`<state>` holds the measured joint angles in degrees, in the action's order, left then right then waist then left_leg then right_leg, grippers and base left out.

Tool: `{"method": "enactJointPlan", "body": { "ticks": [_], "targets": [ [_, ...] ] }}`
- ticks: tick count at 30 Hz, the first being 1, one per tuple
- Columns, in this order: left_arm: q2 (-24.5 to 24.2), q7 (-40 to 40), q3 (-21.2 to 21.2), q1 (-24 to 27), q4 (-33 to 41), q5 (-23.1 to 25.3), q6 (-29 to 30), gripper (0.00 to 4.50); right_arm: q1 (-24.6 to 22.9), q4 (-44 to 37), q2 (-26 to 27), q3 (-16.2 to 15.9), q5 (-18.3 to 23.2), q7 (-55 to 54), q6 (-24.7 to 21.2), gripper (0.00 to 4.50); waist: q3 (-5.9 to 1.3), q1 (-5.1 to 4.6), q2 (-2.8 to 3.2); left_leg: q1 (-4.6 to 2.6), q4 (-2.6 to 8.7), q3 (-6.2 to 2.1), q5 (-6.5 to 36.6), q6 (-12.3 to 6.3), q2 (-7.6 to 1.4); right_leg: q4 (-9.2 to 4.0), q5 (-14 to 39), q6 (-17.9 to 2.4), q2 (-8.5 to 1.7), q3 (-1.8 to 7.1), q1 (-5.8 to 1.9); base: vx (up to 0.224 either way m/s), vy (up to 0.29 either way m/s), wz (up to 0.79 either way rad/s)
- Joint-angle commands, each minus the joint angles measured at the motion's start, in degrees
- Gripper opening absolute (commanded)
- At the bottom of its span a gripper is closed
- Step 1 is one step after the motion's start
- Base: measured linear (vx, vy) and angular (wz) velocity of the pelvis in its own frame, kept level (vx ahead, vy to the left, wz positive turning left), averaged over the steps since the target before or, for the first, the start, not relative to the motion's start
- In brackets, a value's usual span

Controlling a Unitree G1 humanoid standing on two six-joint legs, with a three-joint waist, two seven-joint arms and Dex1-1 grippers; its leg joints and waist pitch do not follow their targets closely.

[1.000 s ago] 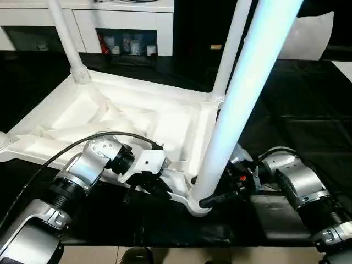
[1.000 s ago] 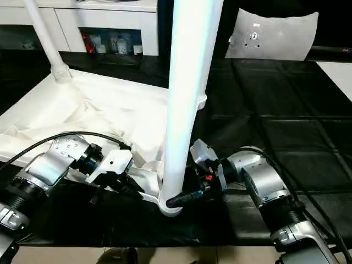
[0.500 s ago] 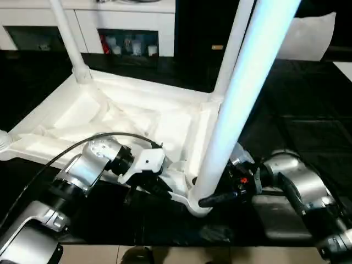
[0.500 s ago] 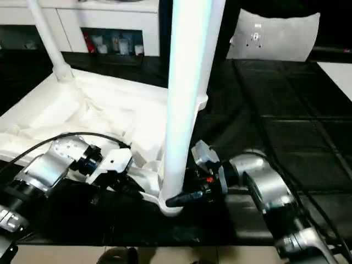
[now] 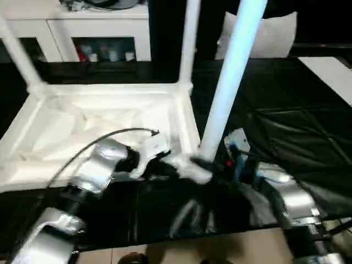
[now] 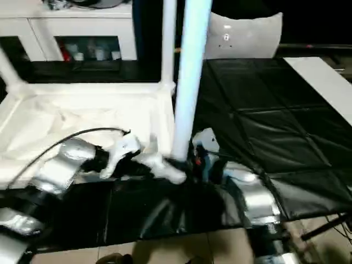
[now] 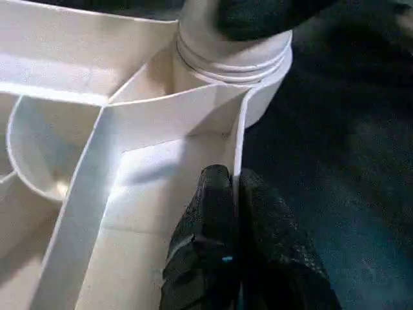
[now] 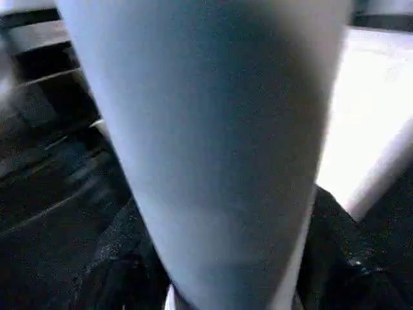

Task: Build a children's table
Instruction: Rotate leg to tighten

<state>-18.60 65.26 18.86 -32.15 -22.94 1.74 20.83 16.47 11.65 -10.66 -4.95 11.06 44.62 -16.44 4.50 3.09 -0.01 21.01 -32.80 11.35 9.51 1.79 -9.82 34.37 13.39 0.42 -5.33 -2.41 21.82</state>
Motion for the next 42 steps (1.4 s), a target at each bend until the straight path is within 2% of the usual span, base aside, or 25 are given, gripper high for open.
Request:
{"method": "enactJointPlan", "body": {
  "ticks": [1, 2, 3, 6, 8, 9, 11, 13, 17, 19, 20, 21, 24, 26, 27, 28, 29, 31, 32, 33, 34, 35, 37, 39, 42],
  "targets": [
    [5.16, -6.73, 1.88, -1.22, -1.29, -0.39, 1.72, 0.00, -0.07, 1.62, 5.47, -7.08, 0.20, -1.19, -3.08, 2.06, -1.82, -0.09, -0.30, -1.92, 5.27, -3.11, 30.65, 3.99, -3.30, -6.67, 34.64, -6.27, -4.29, 2.12, 0.32, 0.000, 0.000, 0.00],
    [5.92, -8.23, 1.51, -1.53, -1.65, 0.06, 2.08, 0.00, 0.21, 2.06, 6.52, -6.75, -0.11, -3.03, -3.27, 2.05, -1.89, -0.21, -0.13, -1.54, 5.63, -3.29, 30.26, 3.92, -3.35, -6.62, 33.53, -5.91, -4.21, 2.01, -0.02, 0.000, 0.000, 0.00],
    [7.94, -12.07, 0.61, -2.39, -2.64, 0.95, 2.99, 0.00, 1.18, 3.32, 9.20, -6.10, -1.40, -7.95, -3.51, 2.04, -1.93, -0.41, 0.12, -1.45, 5.93, -3.25, 30.57, 4.33, -3.38, -6.48, 31.64, -6.03, -3.91, 1.99, 0.09, 0.000, 0.000, 0.00],
    [11.24, -17.93, -0.73, -3.89, -4.19, 1.84, 4.36, 0.00, 3.14, 5.67, 13.54, -5.10, -3.66, -16.07, -4.36, 2.03, -2.02, -0.96, 0.16, -1.91, 6.17, -3.30, 32.70, 5.27, -3.22, -6.69, 28.63, -6.67, -3.61, 1.63, 0.17, 0.000, 0.000, 0.00],
    [12.73, -20.93, -1.30, -4.53, -4.87, 2.60, 4.72, 0.00, 4.25, 7.10, 15.32, -4.49, -5.07, -20.08, -4.82, 2.03, -1.81, -1.17, 0.28, -1.97, 6.28, -3.36, 34.50, 5.03, -3.14, -7.01, 29.05, -6.23, -3.57, 1.63, 0.40, 0.000, 0.000, 0.00],
    [13.00, -21.50, -1.39, -4.65, -5.01, 2.81, 4.75, 0.00, 4.48, 7.42, 15.68, -4.31, -5.36, -20.91, -4.92, 2.03, -1.88, -1.39, 0.29, -2.34, 6.20, -3.35, 35.85, 5.03, -3.02, -7.21, 29.68, -5.95, -3.47, 1.69, 0.72, 0.000, 0.000, 0.00],
    [14.55, -25.05, -2.01, -5.18, -5.42, 3.98, 5.12, 0.00, 5.77, 9.31, 17.19, -3.26, -6.56, -24.96, -4.73, 2.03, -1.90, -1.45, 0.35, -2.47, 6.19, -3.40, 36.38, 4.80, -2.97, -7.44, 29.77, -5.62, -3.53, 1.64, 0.71, 0.000, 0.000, 0.00],
    [15.27, -26.36, -2.26, -5.25, -5.36, 4.72, 5.57, 0.00, 6.34, 10.25, 18.02, -2.07, -7.25, -26.64, -4.21, 2.56, -2.06, -1.36, 0.55, -2.71, 6.28, -3.38, 36.27, 4.67, -2.95, -7.66, 28.67, -5.40, -3.48, 1.58, 0.63, 0.000, 0.000, 0.00],
    [14.47, -25.52, -1.92, -4.42, -4.55, 5.18, 5.04, 0.00, 6.17, 9.84, 17.69, -0.81, -6.75, -26.05, -2.83, 2.89, -2.00, -1.52, 0.58, -2.19, 6.63, -3.52, 36.56, 4.20, -2.99, -7.64, 27.14, -5.22, -3.49, 1.42, 0.24, 0.000, 0.000, 0.00],
    [12.59, -22.85, -1.45, -3.29, -3.40, 4.93, 3.76, 0.00, 5.12, 7.80, 15.54, -1.10, -5.60, -21.96, -1.14, 3.06, -2.23, -1.55, 0.52, -1.79, 6.74, -3.49, 35.18, 3.93, -3.06, -7.41, 24.99, -5.47, -3.59, 1.52, -0.18, 0.000, 0.000, 0.00],
    [11.84, -21.71, -1.33, -2.89, -3.01, 4.76, 2.93, 0.00, 4.58, 6.88, 14.48, -1.26, -5.19, -20.23, -0.84, 3.21, -2.44, -1.44, 0.48, -1.28, 6.84, -3.43, 32.71, 3.43, -3.18, -7.01, 22.04, -6.09, -3.68, 1.73, -0.57, 0.000, 0.000, 0.00],
    [11.45, -21.06, -1.28, -2.63, -2.79, 4.76, 2.38, 0.00, 4.25, 6.36, 13.88, -1.32, -4.99, -19.27, -0.68, 3.21, -2.41, -1.40, 0.45, -1.15, 6.82, -3.31, 31.79, 3.16, -3.17, -7.00, 21.02, -6.44, -3.66, 1.82, -0.51, 0.000, 0.000, 0.00],
    [8.17, -16.64, -0.87, -1.01, -1.51, 4.30, 0.84, 0.00, 2.07, 2.59, 8.73, -0.57, -2.46, -11.80, 0.30, 3.61, -2.53, -1.02, 0.21, -1.47, 6.36, -2.57, 28.06, 1.53, -3.22, -6.92, 18.17, -8.12, -3.79, 2.22, -0.47, 0.000, 0.000, 0.00],
    [6.33, -14.23, -0.49, -0.22, -0.97, 4.00, -0.54, 0.00, 1.15, 0.79, 5.79, 0.50, -0.79, -7.85, 0.26, 3.69, -2.61, -0.87, 0.17, -1.19, 6.22, -2.39, 25.37, 0.41, -3.33, -6.74, 17.21, -8.64, -3.82, 2.31, -0.69, 0.000, 0.000, 0.00],
    [5.53, -13.18, -0.37, 0.10, -0.84, 3.85, -1.04, 0.00, 0.78, 0.08, 4.14, 0.91, -0.08, -5.71, 0.19, 3.91, -2.78, -0.79, -0.17, -1.29, 6.01, -2.16, 24.14, -0.24, -3.39, -6.73, 16.72, -9.00, -3.69, 2.33, -0.69, 0.000, 0.000, 0.00],
    [4.74, -12.16, -0.24, 0.36, -0.81, 3.74, -1.61, 0.00, 0.39, -0.57, 2.48, 1.33, 0.67, -3.27, 0.42, 3.91, -2.85, -0.59, -0.10, -1.43, 5.82, -1.97, 23.15, -0.72, -3.42, -6.66, 16.52, -9.68, -3.75, 2.39, -0.59, 0.000, 0.000, 0.00],
    [4.74, -12.16, -0.24, 0.36, -0.81, 3.74, -1.61, 0.00, 0.39, -0.57, 2.48, 1.33, 0.67, -3.27, 0.42, 4.01, -2.81, -0.58, -0.12, -1.41, 5.76, -1.85, 22.60, -0.93, -3.42, -6.69, 16.56, -9.88, -3.68, 2.43, -0.50, 0.000, 0.000, 0.00],
    [2.33, -7.81, 0.59, 1.22, -0.18, 2.96, -4.03, 0.00, -0.46, -1.81, -2.24, 2.90, 3.01, 3.71, 0.73, 4.21, -3.04, -0.29, -0.37, -1.17, 5.45, -1.71, 20.40, -1.76, -3.40, -6.51, 16.25, -10.47, -3.83, 2.43, -0.79, 0.000, 0.000, 0.00],
    [2.16, -7.50, 0.65, 1.26, -0.14, 2.92, -4.22, 0.00, -0.49, -1.83, -2.55, 2.97, 3.13, 4.12, 0.78, 4.21, -3.16, -0.20, -0.46, -0.84, 5.28, -1.60, 18.74, -2.39, -3.43, -6.23, 15.23, -10.74, -3.73, 2.43, -0.97, 0.056, -0.046, 0.02],
    [0.32, -4.02, 1.42, 1.65, 0.30, 2.52, -5.89, 0.00, -0.64, -1.88, -5.85, 3.65, 4.24, 8.33, 1.22, 4.33, -3.14, 0.01, -0.67, -0.78, 5.00, -1.46, 17.68, -2.94, -3.35, -6.13, 14.81, -11.08, -3.72, 2.51, -0.79, 0.061, -0.055, 0.04],
    [0.32, -4.02, 1.42, 1.65, 0.30, 2.52, -5.89, 0.00, -0.64, -1.88, -5.85, 3.65, 4.24, 8.33, 1.22, 4.41, -3.24, 0.15, -0.59, -0.93, 4.83, -1.40, 17.28, -3.16, -3.34, -6.04, 14.78, -11.32, -3.73, 2.50, -0.71, 0.061, -0.055, 0.04],
    [-1.14, -1.54, 2.24, 1.76, 0.42, 2.53, -7.31, 0.00, -0.65, -1.97, -7.98, 3.91, 4.84, 10.88, 1.18, 4.46, -3.44, 0.32, -0.85, -0.59, 4.53, -1.25, 14.91, -3.61, -3.26, -5.62, 12.64, -11.86, -3.67, 2.52, -0.94, 0.059, -0.062, 0.04],
    [-3.71, 4.03, 3.79, 1.98, 0.75, 2.01, -10.23, 0.00, -0.76, -2.41, -11.71, 3.57, 6.05, 16.65, 1.07, 4.48, -3.77, 1.01, -0.75, -0.77, 3.95, -1.04, 11.79, -4.90, -3.26, -4.92, 8.11, -13.02, -3.52, 2.49, -0.76, 0.060, -0.062, 0.06],
    [-5.75, 9.41, 4.89, 1.98, 1.24, 0.85, -12.59, 0.00, -0.45, -2.40, -14.57, 2.84, 7.16, 21.70, 0.90, 4.48, -4.13, 1.44, -0.88, -0.36, 3.48, -0.89, 6.34, -6.68, -3.26, -3.52, -0.21, -15.09, -3.12, 2.14, -1.37, 0.060, -0.044, 0.02],
    [-6.36, 11.33, 5.05, 1.97, 1.54, 0.15, -12.77, 0.00, -0.22, -2.28, -15.47, 2.48, 7.46, 23.40, 0.81, 4.48, -4.08, 2.10, -0.87, -0.15, 2.95, -0.59, 3.75, -8.09, -3.14, -2.70, -5.45, -16.66, -2.83, 1.99, -1.36, 0.019, -0.012, 0.00]
  ]
}}
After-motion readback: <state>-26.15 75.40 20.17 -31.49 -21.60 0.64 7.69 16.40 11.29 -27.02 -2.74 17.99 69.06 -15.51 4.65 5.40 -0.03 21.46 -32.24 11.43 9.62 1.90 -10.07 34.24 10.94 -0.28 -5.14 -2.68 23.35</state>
